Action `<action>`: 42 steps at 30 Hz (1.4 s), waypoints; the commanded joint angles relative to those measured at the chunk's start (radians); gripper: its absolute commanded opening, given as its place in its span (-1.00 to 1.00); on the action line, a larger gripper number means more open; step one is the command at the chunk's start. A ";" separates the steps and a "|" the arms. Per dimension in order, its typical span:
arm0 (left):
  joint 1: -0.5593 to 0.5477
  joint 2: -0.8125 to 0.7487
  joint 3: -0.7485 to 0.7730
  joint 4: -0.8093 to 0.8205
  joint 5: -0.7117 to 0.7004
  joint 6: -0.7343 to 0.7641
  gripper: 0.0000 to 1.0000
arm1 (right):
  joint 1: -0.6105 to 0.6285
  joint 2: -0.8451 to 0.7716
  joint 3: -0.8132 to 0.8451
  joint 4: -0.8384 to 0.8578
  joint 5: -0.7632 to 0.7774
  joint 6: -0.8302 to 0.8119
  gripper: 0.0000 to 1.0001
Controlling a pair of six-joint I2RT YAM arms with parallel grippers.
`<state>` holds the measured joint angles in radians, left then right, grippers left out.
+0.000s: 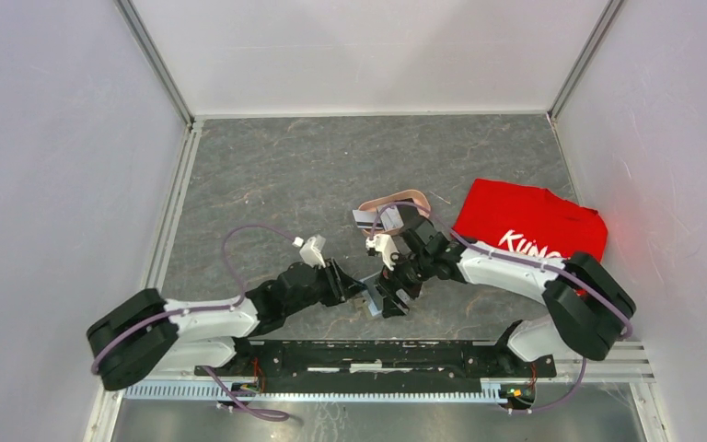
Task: Put the credit cards into the card holder
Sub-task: Insert the credit card into the card holder.
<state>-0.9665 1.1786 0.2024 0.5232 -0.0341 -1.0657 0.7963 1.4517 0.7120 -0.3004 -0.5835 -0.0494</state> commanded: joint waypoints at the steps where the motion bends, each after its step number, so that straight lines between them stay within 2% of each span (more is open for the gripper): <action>1: -0.005 -0.157 -0.012 -0.040 -0.085 0.083 -0.17 | -0.003 -0.105 0.019 -0.062 0.054 -0.233 0.96; 3: -0.005 -0.243 -0.013 -0.083 -0.120 0.126 -0.09 | -0.023 -0.127 0.022 -0.108 0.012 -0.347 0.96; 7: -0.005 -0.413 0.014 -0.194 -0.191 0.215 0.25 | -0.101 -0.142 0.077 -0.259 -0.129 -0.572 0.96; 10: -0.005 -0.530 0.017 -0.247 -0.219 0.237 0.72 | -0.184 -0.170 0.148 -0.376 -0.213 -0.693 0.96; 11: -0.005 -0.578 0.003 -0.241 -0.217 0.236 0.95 | -0.209 -0.189 0.162 -0.403 -0.234 -0.727 0.96; 12: -0.005 -0.614 -0.008 -0.231 -0.207 0.234 0.98 | -0.236 -0.212 0.175 -0.414 -0.241 -0.748 0.96; 17: -0.002 -0.759 -0.074 -0.137 -0.128 0.181 0.99 | -0.299 -0.381 0.172 -0.403 -0.203 -0.822 0.96; 21: -0.003 -0.784 -0.064 -0.133 -0.059 0.136 0.99 | -0.316 -0.467 0.145 -0.334 -0.145 -0.796 0.96; 24: -0.004 -0.736 -0.032 -0.145 -0.003 0.112 0.99 | -0.317 -0.451 0.141 -0.317 -0.179 -0.817 0.96; 29: -0.026 -0.530 0.034 -0.118 0.096 0.030 0.90 | -0.327 -0.383 0.161 -0.317 -0.352 -0.867 0.96; 31: -0.108 -0.471 0.049 -0.121 0.012 0.028 0.91 | -0.369 -0.408 0.111 -0.282 -0.378 -0.861 0.96; 33: -0.227 -0.431 0.085 -0.179 -0.151 0.049 0.92 | -0.406 -0.461 0.010 -0.142 -0.360 -0.768 0.96; 36: -0.343 -0.351 0.133 -0.270 -0.328 0.019 0.91 | -0.456 -0.557 -0.161 0.025 -0.358 -0.653 0.96; 38: -0.387 -0.287 0.152 -0.278 -0.370 -0.017 0.90 | -0.489 -0.610 -0.270 0.125 -0.368 -0.604 0.96; 42: -0.425 -0.153 0.206 -0.265 -0.388 -0.045 0.83 | -0.496 -0.577 -0.220 0.049 -0.329 -0.647 0.96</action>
<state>-1.3628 0.9340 0.3397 0.2699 -0.3027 -1.0435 0.3080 0.8558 0.4408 -0.3527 -0.9108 -0.7280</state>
